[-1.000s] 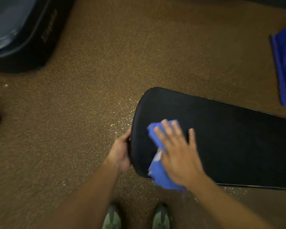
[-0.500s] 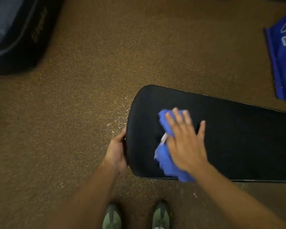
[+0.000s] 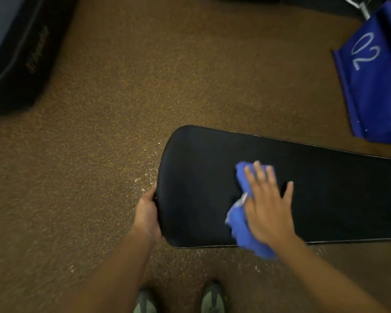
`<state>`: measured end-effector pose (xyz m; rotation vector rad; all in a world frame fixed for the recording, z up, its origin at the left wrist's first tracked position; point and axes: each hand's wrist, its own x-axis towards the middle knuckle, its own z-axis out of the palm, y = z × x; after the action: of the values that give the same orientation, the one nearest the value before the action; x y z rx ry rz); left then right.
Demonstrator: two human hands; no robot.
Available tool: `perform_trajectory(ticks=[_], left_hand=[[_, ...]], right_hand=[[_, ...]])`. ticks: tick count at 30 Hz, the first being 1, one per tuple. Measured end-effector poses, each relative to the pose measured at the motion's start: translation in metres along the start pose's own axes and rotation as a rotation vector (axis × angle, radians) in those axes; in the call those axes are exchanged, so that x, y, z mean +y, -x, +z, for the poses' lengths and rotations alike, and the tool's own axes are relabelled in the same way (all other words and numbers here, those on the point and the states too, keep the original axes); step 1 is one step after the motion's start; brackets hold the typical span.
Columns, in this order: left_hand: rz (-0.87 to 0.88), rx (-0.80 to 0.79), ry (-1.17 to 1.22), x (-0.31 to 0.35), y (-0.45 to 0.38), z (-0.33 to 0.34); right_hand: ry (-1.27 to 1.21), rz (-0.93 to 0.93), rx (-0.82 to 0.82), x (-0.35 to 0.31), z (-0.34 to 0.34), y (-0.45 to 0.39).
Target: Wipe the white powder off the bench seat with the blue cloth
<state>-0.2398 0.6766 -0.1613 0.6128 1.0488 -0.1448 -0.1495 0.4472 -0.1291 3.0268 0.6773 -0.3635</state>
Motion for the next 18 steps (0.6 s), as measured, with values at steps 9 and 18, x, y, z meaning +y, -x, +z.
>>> perform_trajectory(ticks=[9,18], left_hand=[[0.042,0.064,-0.015,-0.001,0.003,0.009],[0.104,0.230,-0.173,-0.004,0.004,0.009]], right_hand=[[-0.104,-0.295,0.035,-0.106,0.014,0.030],[-0.106,0.237,0.005,0.013,-0.010,-0.054]])
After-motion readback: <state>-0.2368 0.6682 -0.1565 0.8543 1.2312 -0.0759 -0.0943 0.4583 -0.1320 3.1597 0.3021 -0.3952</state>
